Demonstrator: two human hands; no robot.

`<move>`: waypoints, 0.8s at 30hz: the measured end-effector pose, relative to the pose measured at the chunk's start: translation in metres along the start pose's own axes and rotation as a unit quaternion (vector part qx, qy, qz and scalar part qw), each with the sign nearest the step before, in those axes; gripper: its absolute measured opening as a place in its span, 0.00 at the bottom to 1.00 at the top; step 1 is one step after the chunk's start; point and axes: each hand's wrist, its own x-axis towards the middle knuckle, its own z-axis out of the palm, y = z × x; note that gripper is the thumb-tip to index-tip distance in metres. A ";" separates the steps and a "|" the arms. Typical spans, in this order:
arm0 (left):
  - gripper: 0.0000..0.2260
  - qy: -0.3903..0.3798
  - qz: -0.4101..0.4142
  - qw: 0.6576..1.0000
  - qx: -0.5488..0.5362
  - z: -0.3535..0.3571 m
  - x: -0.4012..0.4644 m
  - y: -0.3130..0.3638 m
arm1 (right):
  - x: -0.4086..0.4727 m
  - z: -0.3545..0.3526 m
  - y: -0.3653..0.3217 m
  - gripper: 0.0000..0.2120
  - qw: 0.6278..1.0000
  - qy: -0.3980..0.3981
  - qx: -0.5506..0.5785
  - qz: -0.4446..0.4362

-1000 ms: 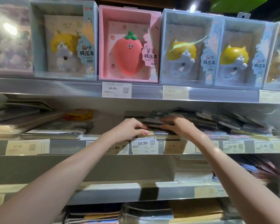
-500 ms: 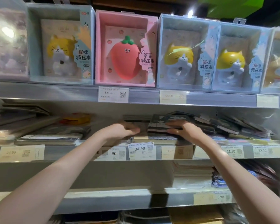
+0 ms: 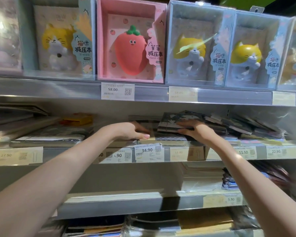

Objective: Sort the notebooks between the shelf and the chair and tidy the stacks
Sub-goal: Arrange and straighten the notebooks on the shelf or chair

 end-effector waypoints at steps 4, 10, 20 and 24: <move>0.35 0.014 -0.010 1.000 0.007 0.008 0.001 -0.012 | 0.000 0.001 0.001 0.22 1.000 0.005 0.001 0.003; 0.35 0.021 0.004 1.000 -0.013 0.009 0.004 -0.018 | 0.002 0.009 0.009 0.22 0.999 0.039 -0.011 -0.012; 0.23 0.031 0.068 0.997 0.001 0.005 -0.003 -0.019 | 0.001 0.005 0.006 0.21 1.000 0.024 -0.008 -0.008; 0.15 0.058 0.109 0.992 -0.016 0.009 -0.006 -0.019 | 0.000 0.005 0.004 0.22 1.000 0.020 -0.017 -0.012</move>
